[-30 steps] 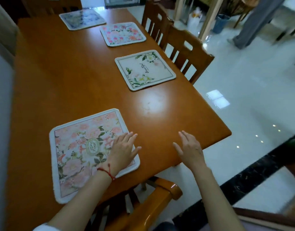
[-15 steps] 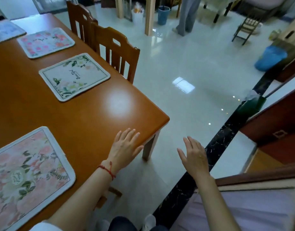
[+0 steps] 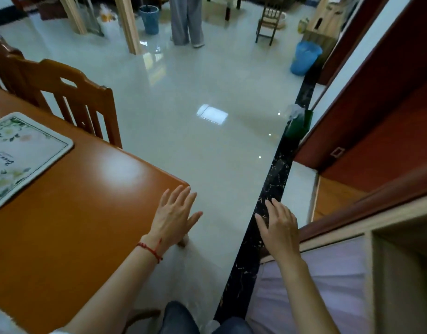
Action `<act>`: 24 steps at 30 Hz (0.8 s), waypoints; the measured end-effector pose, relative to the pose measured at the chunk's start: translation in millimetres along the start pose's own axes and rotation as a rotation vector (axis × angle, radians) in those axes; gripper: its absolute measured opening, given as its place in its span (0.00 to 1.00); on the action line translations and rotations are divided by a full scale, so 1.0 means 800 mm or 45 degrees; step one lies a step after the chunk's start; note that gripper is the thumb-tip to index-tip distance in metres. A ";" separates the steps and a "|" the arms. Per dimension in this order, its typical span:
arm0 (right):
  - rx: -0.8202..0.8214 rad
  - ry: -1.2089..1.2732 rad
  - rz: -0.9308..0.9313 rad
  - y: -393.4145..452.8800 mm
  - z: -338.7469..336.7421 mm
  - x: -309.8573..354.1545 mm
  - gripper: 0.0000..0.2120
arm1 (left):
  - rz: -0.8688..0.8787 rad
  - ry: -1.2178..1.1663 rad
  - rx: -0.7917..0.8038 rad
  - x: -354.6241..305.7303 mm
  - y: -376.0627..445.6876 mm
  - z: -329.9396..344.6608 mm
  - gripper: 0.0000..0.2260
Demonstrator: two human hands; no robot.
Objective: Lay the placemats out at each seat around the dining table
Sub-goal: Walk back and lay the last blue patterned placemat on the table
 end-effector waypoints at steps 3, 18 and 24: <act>-0.005 -0.001 0.082 0.007 -0.001 -0.016 0.27 | 0.050 -0.004 0.021 -0.014 0.031 -0.002 0.33; 0.075 -0.019 0.142 0.152 0.006 -0.102 0.28 | 0.062 -0.062 0.011 -0.070 0.212 -0.017 0.33; -0.016 0.007 0.088 0.236 -0.018 -0.111 0.27 | 0.013 -0.081 -0.048 -0.067 0.277 -0.042 0.33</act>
Point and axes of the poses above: each hand's wrist, its own y-axis towards the middle knuckle, its own z-axis out of the palm, x = y × z, the point moved 9 cm from there along y, towards the middle knuckle, and after that the axes turned 1 degree about -y, right-handed, at the moved point
